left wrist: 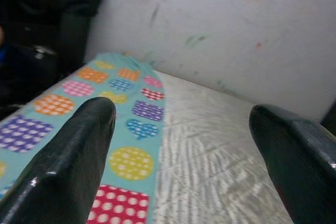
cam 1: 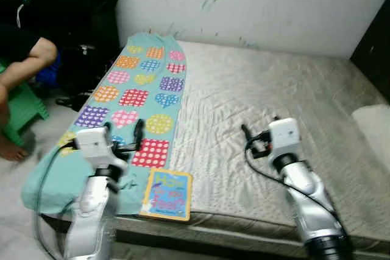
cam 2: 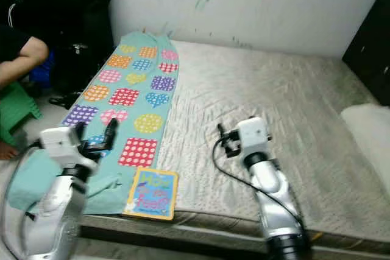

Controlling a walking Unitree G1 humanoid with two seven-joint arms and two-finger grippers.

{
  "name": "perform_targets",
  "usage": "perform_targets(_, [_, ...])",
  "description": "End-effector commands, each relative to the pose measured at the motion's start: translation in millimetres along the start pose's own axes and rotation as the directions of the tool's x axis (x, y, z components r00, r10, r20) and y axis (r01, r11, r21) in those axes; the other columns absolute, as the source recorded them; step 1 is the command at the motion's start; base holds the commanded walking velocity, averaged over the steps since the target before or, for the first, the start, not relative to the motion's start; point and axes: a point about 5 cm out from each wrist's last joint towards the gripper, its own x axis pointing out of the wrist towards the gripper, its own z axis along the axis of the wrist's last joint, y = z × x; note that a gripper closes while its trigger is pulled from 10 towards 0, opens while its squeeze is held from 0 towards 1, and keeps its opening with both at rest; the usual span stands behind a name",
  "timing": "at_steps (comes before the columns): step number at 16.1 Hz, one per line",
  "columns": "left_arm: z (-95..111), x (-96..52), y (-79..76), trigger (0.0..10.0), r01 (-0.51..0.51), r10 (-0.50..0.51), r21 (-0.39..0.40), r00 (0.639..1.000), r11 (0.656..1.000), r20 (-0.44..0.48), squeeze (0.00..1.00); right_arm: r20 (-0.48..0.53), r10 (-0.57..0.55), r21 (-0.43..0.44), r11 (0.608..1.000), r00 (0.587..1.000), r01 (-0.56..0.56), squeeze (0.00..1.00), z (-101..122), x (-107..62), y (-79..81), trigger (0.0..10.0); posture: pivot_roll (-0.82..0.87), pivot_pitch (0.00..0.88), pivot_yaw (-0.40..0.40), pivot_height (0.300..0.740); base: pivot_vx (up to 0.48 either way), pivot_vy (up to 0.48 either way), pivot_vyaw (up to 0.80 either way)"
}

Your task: Clean up the room

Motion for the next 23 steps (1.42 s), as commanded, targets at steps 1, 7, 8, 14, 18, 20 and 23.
perform_targets(1, [0.7,0.5,-0.2,10.0,0.002,-0.002,0.0,1.0,1.0,0.005,0.0,0.009,0.006,-0.01,1.0,1.0,-0.005,0.0,3.4,1.5,-2.9,10.0,-0.06,0.0,-0.057,0.74,0.0,0.0,0.0])
perform_targets(7, [2.0,-0.7,0.5,10.0,0.01,-0.01,-0.002,1.0,1.0,0.013,0.0,0.004,0.013,-0.013,1.0,1.0,-0.013,0.0,3.4,1.2,-2.0,10.0,-0.07,0.0,-0.058,0.74,0.0,0.0,-0.13])
perform_targets(8, [2.1,-0.5,0.4,10.0,0.011,-0.011,-0.003,1.0,1.0,0.013,0.0,0.004,0.013,-0.014,1.0,1.0,-0.013,0.0,3.5,1.3,-2.2,10.0,-0.07,0.0,-0.059,0.74,0.0,0.0,-0.8])
perform_targets(14, [0.6,0.3,2.1,10.0,-0.01,0.01,-0.02,1.0,1.0,0.004,0.0,0.009,0.011,-0.017,1.0,1.0,-0.01,0.0,4.4,1.7,-3.1,10.0,-0.07,0.0,-0.06,0.74,0.0,0.0,-0.13])
perform_targets(18, [1.7,1.3,0.3,10.0,0.007,-0.006,-0.021,1.0,1.0,0.013,0.0,0.009,0.007,-0.019,1.0,1.0,-0.006,0.0,4.7,1.2,-3.6,10.0,-0.07,0.0,-0.058,0.74,0.0,0.134,-0.45])
perform_targets(20, [2.4,1.7,-1.8,10.0,0.023,-0.022,-0.021,1.0,1.0,0.017,0.0,0.011,0.007,-0.021,1.0,1.0,-0.007,0.0,5.0,1.2,-3.9,10.0,-0.07,0.0,-0.059,0.74,0.0,0.0,0.0])
perform_targets(23, [3.0,1.9,-3.5,10.0,0.034,-0.033,-0.024,0.999,0.999,0.022,0.0,0.012,0.007,-0.023,1.0,1.0,-0.007,0.0,5.3,1.6,-4.2,10.0,-0.07,0.0,-0.06,0.74,0.368,0.0,0.0])
